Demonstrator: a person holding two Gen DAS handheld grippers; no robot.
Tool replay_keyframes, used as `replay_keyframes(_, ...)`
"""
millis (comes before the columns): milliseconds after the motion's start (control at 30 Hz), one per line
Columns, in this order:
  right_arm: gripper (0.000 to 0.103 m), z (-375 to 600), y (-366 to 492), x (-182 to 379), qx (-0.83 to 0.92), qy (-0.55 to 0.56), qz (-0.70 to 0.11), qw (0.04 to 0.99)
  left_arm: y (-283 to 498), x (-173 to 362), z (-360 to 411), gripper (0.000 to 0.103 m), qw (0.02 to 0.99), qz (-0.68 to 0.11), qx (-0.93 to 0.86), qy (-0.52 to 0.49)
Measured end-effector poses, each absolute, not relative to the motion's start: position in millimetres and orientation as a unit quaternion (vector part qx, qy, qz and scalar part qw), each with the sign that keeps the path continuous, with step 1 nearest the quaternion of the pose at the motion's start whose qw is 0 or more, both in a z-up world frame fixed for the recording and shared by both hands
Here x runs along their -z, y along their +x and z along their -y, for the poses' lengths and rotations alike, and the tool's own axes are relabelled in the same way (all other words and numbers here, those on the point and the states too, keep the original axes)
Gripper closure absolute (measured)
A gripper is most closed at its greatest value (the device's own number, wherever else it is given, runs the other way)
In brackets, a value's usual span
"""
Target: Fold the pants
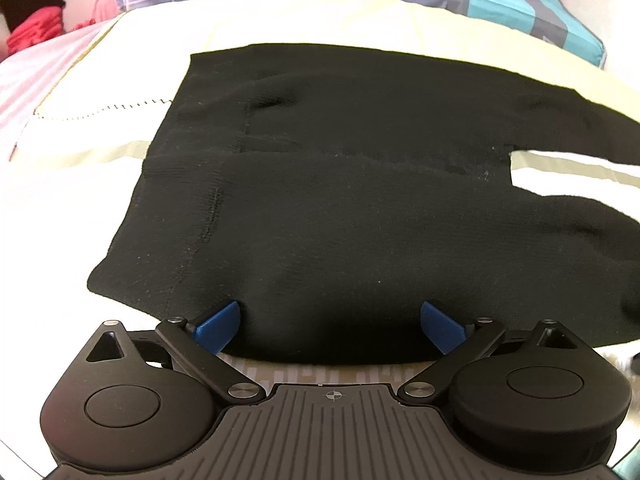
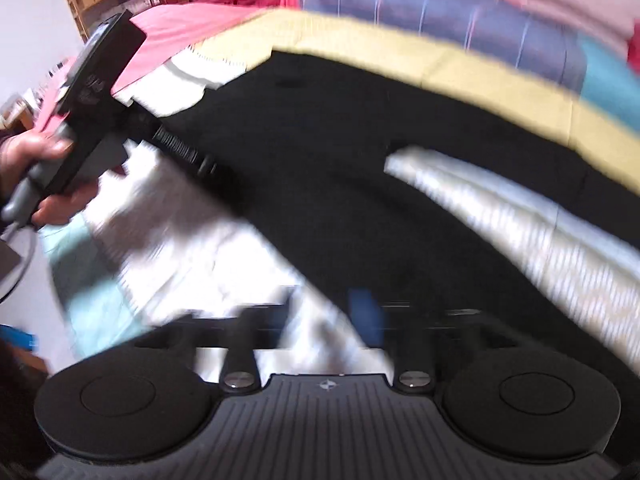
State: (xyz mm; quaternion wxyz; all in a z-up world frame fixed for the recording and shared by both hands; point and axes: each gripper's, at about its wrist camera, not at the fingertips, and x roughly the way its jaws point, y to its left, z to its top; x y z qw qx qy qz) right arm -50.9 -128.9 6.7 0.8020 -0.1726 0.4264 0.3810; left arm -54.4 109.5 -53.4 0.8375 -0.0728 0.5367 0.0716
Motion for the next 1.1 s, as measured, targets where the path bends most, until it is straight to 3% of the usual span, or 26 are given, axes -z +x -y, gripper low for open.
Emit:
replay_keyframes(67, 0.049, 117, -31, 7, -0.357, -0.167, -0.436, 0.809, -54, 51, -111, 0.000, 0.838, -0.535, -0.076, -0.078)
replay_keyframes(133, 0.052, 112, -16, 23, -0.331, -0.156, -0.447, 0.816, -54, 49, -112, 0.000, 0.838, -0.534, -0.078, -0.079)
replay_keyframes(167, 0.069, 111, -10, 32, -0.323, -0.157, -0.464, 0.810, -54, 49, -113, 0.000, 0.839, -0.533, -0.079, -0.080)
replay_keyframes(200, 0.069, 112, -11, 37, -0.323, -0.153, -0.464, 0.810, -54, 49, -114, 0.000, 0.838, -0.533, -0.080, -0.079)
replay_keyframes(267, 0.098, 114, -17, 34, -0.348, -0.162, -0.469, 0.795, -55, 51, -115, 0.000, 0.836, -0.536, -0.082, -0.079)
replay_keyframes(500, 0.098, 120, -38, 21, -0.391, -0.182, -0.470, 0.770, -58, 49, -121, 0.000, 0.838, -0.533, -0.083, -0.087)
replay_keyframes(633, 0.086, 97, -33, 10, -0.404, -0.176, -0.429, 0.789, -61, 44, -127, 0.000, 0.839, -0.529, -0.091, -0.092)
replay_keyframes(667, 0.078, 88, -31, 7, -0.412, -0.169, -0.426, 0.787, -62, 43, -129, 0.000, 0.839, -0.528, -0.092, -0.093)
replay_keyframes(800, 0.074, 47, -26, 11, -0.446, -0.163, -0.407, 0.780, -70, 39, -135, 0.000, 0.839, -0.527, -0.104, -0.088)
replay_keyframes(867, 0.058, 30, -21, 21, -0.448, -0.165, -0.413, 0.775, -72, 36, -141, 0.000, 0.838, -0.528, -0.112, -0.087)
replay_keyframes(933, 0.050, 19, -17, 35, -0.446, -0.169, -0.420, 0.772, -74, 32, -148, 0.000, 0.838, -0.526, -0.118, -0.089)
replay_keyframes(1033, 0.049, 16, -16, 52, -0.441, -0.156, -0.417, 0.779, -78, 27, -154, 0.000, 0.838, -0.523, -0.126, -0.087)
replay_keyframes(1100, 0.066, 18, -16, 51, -0.434, -0.149, -0.417, 0.785, -80, 25, -158, 0.000, 0.839, -0.522, -0.130, -0.084)
